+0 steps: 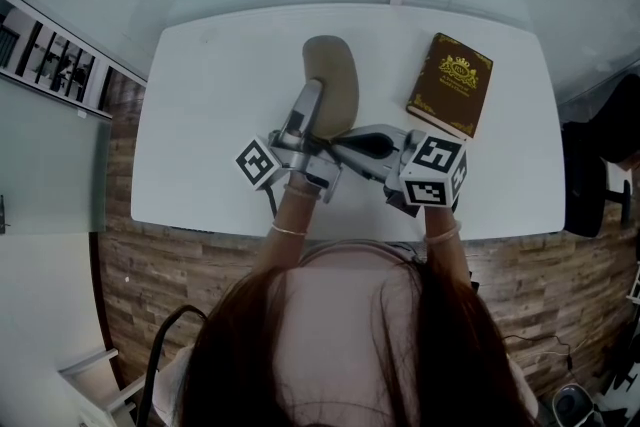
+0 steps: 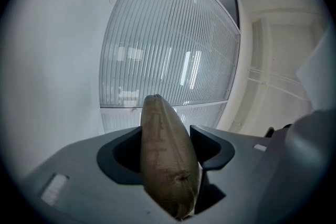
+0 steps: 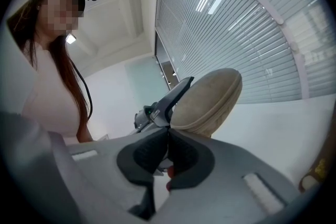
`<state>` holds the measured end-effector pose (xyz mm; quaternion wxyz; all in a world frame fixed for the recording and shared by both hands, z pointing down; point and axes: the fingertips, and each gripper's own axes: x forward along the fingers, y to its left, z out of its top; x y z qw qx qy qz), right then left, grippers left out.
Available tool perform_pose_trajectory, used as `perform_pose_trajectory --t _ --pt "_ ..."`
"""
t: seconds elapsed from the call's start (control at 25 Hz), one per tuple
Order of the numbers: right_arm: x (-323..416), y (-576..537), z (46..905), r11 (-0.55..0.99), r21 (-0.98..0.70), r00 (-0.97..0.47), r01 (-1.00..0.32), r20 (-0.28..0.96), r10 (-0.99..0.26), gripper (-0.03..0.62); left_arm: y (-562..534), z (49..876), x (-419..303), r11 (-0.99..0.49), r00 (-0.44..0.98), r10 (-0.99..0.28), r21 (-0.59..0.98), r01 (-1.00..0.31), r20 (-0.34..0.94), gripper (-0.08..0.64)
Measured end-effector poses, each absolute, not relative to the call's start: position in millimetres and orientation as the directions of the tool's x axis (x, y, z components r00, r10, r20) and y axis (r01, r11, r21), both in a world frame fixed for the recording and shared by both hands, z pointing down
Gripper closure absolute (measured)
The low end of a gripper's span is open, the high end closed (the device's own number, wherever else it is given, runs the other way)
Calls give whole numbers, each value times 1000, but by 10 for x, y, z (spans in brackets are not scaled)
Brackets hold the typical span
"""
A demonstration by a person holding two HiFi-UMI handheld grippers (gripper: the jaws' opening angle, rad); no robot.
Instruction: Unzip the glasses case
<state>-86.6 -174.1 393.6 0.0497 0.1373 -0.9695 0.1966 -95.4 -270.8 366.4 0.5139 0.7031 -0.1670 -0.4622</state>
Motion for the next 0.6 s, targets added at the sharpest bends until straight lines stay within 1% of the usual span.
perform_pose_trajectory --t 0.6 --pt "-646 -1747 3974 865 -356 -935 -354 154 -320 575 -2667 3607 -888 -482 544 -714 873 74 -440 279"
